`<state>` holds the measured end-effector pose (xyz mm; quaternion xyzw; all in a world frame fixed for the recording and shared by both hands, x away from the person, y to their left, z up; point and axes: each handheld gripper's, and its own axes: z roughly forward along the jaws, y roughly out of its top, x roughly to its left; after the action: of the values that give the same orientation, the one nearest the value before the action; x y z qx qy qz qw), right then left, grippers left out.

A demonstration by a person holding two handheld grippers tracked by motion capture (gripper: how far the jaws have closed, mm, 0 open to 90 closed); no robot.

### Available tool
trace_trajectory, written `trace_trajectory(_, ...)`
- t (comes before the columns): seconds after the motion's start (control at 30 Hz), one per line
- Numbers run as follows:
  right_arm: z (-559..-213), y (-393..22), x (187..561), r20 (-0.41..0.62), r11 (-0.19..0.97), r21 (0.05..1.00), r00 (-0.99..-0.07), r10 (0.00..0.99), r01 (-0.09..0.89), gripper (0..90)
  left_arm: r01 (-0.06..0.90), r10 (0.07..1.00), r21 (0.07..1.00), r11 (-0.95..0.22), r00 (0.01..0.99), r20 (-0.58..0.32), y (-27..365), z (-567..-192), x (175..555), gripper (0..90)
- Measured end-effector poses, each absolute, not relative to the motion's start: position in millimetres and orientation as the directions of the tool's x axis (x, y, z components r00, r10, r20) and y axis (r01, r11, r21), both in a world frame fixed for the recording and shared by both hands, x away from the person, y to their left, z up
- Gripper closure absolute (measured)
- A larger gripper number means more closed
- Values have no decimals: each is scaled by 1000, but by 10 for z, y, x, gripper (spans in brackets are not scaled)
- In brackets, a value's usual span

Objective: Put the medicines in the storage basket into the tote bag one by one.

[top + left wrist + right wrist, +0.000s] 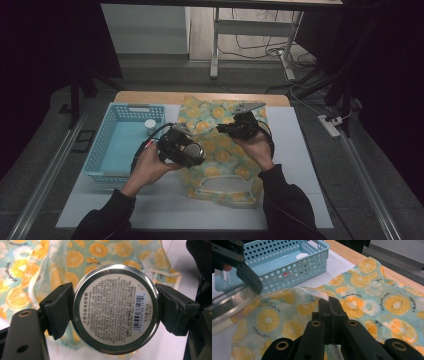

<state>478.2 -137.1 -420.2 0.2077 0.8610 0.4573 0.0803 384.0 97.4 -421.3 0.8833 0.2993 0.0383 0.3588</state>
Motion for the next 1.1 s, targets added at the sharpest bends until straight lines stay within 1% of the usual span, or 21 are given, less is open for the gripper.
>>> trace_trajectory(0.2,-4201,-1364,4779,54,493,822,-901,430,285,900,497,546,653,-572,824,-148,815,-4265,3932,200)
trace_trajectory(0.3,-4199,-1368,4780,54,491,823,-900,433,286,900,491,550,640,-590,826,-127,749,-4310,3977,200)
trace_trajectory(0.37,-4201,-1372,4785,55,490,823,-899,435,287,900,495,547,640,-588,826,-135,711,-4350,4008,200)
trace_trajectory(0.47,-4209,-1376,4795,58,487,824,-898,437,290,900,487,548,632,-603,828,-116,648,-4401,4048,200)
trace_trajectory(0.73,-4235,-1370,4810,58,491,820,-896,440,294,900,484,553,622,-615,828,-97,518,-4523,4167,200)
trace_trajectory(0.93,-4242,-1358,4806,58,491,820,-896,441,295,900,495,573,609,-620,815,-79,453,-4638,4278,200)
trace_trajectory(1.1,-4266,-1349,4815,54,500,814,-896,442,296,900,519,601,605,-603,795,-83,438,-4717,4373,199)
